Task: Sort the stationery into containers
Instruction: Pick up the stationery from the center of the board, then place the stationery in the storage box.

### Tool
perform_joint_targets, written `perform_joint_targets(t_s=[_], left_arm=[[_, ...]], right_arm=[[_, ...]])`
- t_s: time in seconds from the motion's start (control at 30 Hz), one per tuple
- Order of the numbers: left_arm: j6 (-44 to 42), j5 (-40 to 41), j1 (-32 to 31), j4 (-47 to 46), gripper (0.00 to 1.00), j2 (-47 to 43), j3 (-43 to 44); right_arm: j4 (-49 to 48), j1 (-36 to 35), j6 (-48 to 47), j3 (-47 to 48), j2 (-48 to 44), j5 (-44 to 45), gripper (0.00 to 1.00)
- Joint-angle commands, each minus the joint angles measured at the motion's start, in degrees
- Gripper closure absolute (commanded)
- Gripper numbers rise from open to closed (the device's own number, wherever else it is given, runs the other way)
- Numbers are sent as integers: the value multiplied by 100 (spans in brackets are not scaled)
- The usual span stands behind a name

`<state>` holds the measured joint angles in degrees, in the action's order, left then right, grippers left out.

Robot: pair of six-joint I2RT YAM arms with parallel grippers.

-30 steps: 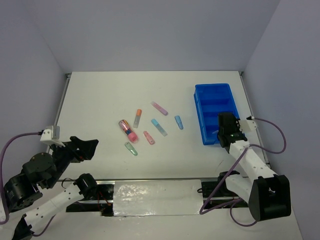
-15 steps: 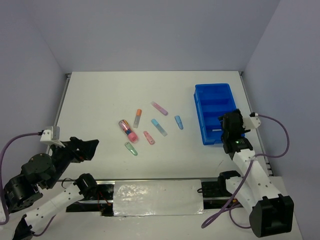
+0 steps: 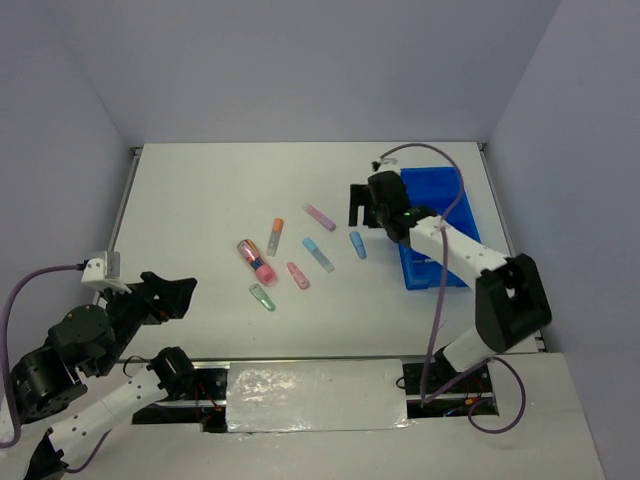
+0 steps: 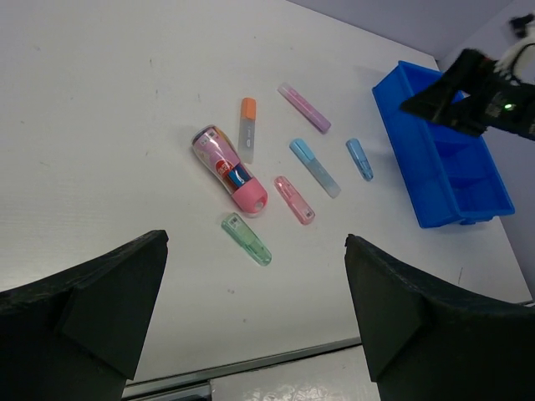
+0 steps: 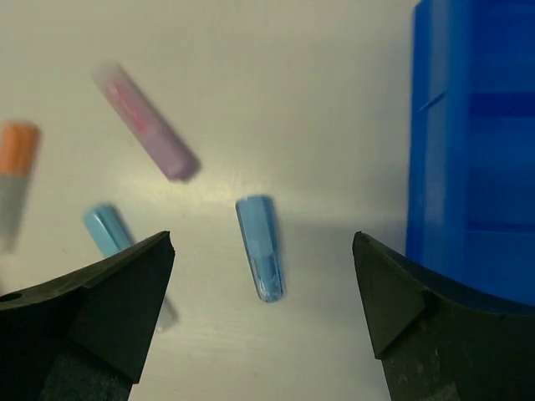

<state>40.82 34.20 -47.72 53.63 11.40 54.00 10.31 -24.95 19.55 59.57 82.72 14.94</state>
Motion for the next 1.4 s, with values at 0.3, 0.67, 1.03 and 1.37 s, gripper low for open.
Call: perform_joint_targets(t_s=[0.3, 0.67, 1.03, 1.37], left_arm=[[-56, -9, -9, -168, 1, 205, 85], [-135, -97, -9, -256, 1, 108, 58], [-127, -97, -17, -256, 1, 64, 49], [-109, -71, -18, -256, 1, -103, 41]], right_arm=[[894, -344, -979, 731, 2222, -790, 15], [913, -405, -857, 767, 2399, -1290, 84], [-740, 121, 741, -700, -999, -839, 100], [824, 1842, 2965, -1237, -1601, 2021, 100]])
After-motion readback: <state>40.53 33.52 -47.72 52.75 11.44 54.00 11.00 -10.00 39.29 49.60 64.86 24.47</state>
